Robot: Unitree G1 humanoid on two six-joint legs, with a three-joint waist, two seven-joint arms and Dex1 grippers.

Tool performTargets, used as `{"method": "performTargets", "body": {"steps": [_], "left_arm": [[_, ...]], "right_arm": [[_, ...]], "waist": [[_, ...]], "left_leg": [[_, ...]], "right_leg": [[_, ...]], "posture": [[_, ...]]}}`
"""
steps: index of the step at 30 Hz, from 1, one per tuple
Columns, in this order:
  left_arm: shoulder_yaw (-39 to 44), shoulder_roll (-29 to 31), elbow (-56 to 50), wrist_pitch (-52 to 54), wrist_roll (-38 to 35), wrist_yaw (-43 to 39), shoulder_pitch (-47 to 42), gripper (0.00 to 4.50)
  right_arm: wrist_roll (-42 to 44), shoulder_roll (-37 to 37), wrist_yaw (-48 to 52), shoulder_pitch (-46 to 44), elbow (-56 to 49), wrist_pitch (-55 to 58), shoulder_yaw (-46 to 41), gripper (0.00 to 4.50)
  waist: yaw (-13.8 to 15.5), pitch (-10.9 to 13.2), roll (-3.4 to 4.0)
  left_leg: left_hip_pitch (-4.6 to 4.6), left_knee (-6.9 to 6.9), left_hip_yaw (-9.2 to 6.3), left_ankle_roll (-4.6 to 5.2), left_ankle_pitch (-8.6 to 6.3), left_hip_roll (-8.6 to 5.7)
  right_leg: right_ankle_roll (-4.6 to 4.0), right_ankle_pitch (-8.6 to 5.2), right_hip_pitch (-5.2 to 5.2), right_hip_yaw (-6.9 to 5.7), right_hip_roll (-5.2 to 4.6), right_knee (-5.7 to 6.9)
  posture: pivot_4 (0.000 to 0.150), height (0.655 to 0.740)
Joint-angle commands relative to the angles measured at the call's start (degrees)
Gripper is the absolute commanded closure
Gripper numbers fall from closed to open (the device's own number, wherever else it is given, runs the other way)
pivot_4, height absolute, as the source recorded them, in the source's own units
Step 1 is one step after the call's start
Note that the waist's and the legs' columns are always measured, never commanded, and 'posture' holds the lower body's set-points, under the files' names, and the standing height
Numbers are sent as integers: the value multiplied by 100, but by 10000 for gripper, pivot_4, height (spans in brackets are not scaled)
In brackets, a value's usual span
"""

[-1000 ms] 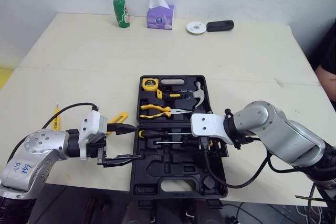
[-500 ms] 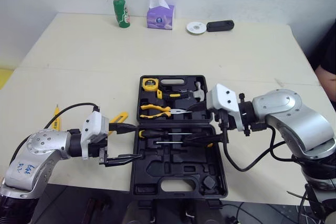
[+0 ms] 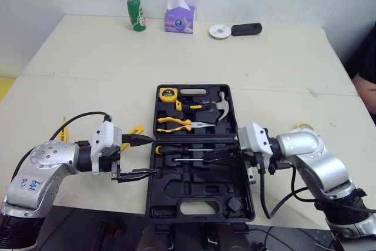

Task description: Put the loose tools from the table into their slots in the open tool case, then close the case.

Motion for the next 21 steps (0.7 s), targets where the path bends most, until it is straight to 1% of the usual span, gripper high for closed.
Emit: {"method": "performTargets", "body": {"steps": [1,7,13,21], "left_arm": [[-3,36,-105,-16,4,-23,4,0],[-56,148,-58,-62,89,-118,-43,0],[-100,121,-84,-23,101,-99,-90,0],[18,207,-152,4,88,-71,29,0]], "right_arm": [[-310,-47,39,54,149,-428,123,44145],[-317,31,-73,-19,409,-363,119,44145],[-403,157,-127,-240,853,-472,169,44145],[-870,223,-211,-134,1383,-771,406,44145]], "waist": [[-4,0,0],[-1,0,0],[-3,0,0],[-13,-1,0]], "left_leg": [[1,0,0,0,0,0],[4,0,1,0,0,0],[5,2,2,0,0,0],[10,2,5,0,0,1]], "right_leg": [[0,0,0,0,0,-1],[0,0,0,3,0,-1],[0,0,0,4,-1,-1],[-1,0,2,6,-1,0]], "posture": [[1500,7400],[1500,7400],[1500,7400],[1500,7400]]}}
